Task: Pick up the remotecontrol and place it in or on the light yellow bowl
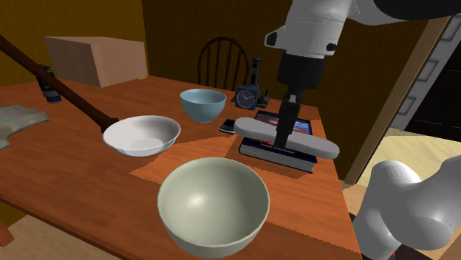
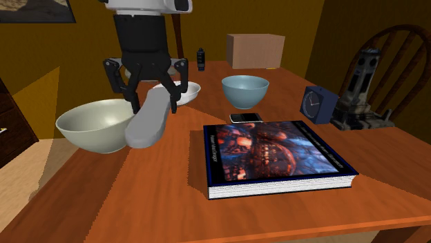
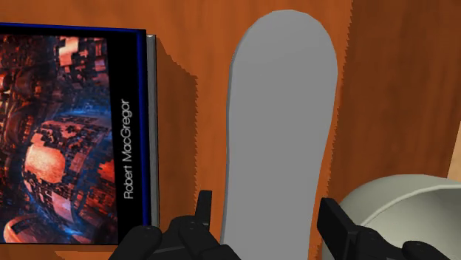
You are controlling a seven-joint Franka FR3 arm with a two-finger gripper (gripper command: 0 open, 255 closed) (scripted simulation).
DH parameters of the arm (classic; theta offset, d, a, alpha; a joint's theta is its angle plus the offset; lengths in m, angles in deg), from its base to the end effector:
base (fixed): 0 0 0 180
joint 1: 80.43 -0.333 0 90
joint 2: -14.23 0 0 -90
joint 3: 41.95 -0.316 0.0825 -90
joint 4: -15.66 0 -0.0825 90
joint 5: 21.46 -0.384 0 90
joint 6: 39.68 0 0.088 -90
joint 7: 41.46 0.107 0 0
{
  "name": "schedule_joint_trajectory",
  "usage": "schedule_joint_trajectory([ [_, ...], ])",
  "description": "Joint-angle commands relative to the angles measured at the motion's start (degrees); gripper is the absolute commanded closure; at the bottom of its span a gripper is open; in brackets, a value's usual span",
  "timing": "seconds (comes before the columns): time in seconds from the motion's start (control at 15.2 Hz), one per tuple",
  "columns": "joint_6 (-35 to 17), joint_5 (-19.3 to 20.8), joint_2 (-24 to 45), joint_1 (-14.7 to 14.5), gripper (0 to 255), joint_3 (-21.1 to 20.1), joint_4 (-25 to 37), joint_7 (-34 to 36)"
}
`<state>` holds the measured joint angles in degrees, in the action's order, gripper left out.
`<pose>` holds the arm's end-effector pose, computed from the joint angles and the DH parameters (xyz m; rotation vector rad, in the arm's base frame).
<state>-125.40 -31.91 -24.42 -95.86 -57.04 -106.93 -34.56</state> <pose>0.2665 0.2177 0.6383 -3.0663 -0.5776 -0.0105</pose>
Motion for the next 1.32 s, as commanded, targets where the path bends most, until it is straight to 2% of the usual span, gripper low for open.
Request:
schedule_joint_trajectory([
  [0.0, 1.33, 0.13, 0.55, 0.08, 255, 0.05, 1.89, 0.20],
  [0.4, 5.09, 0.56, 2.26, 0.36, 255, 0.32, 7.35, 0.57],
  [0.86, 2.87, -0.51, 13.12, 0.21, 255, -8.53, 17.13, 10.06],
  [1.25, 2.06, 2.60, 25.26, -0.08, 255, -16.87, 28.61, 19.54],
])
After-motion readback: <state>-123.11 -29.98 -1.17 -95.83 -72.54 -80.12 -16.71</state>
